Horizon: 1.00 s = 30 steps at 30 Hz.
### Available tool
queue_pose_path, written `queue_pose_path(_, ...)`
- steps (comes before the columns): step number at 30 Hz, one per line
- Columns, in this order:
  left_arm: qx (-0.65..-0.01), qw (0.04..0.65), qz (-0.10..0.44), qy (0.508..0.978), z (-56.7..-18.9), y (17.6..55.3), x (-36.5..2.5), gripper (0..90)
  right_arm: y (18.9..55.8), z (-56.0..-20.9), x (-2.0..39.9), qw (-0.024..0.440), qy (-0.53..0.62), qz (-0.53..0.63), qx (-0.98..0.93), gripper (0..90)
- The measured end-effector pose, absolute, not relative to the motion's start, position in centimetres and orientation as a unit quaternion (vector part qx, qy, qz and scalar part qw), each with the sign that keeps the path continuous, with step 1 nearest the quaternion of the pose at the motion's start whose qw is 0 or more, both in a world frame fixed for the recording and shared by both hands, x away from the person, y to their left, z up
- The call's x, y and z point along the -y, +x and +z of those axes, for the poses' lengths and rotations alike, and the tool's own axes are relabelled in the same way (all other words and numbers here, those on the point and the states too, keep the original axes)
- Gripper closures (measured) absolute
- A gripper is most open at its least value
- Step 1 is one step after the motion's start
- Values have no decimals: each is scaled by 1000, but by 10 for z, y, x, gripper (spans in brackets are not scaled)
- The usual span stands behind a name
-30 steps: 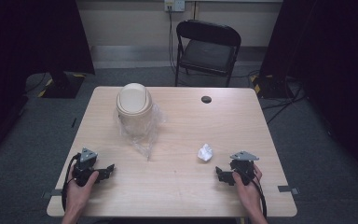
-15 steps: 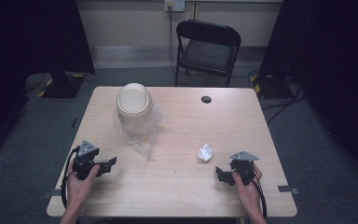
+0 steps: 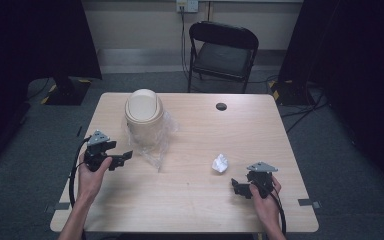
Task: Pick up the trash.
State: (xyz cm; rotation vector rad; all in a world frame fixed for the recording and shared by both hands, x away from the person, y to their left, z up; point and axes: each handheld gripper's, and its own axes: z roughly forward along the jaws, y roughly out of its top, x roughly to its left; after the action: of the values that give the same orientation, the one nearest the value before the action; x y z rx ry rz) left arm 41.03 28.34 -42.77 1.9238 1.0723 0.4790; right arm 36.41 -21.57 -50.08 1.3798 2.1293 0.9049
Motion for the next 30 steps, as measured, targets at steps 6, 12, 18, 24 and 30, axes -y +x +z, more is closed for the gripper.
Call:
queue_pose_path(6,-402,434,202,781,-412,422,-267,185,364,-501,216,222,499,327,-771,82)
queue_pose_path(12,-389,432,213,785,-393,436,-256,189,364,-501,216,222,499,328,-771,81)
queue_pose_path(18,-379,435,211,789,-380,450,-250,189,364,-501,216,222,499,328,-771,81)
queue_pose_path(24,-361,426,222,799,-368,462,-239,202,364,-501,216,222,499,328,-771,81)
queue_pose_path(30,-354,420,223,805,-364,480,-224,199,364,-501,216,222,499,328,-771,81)
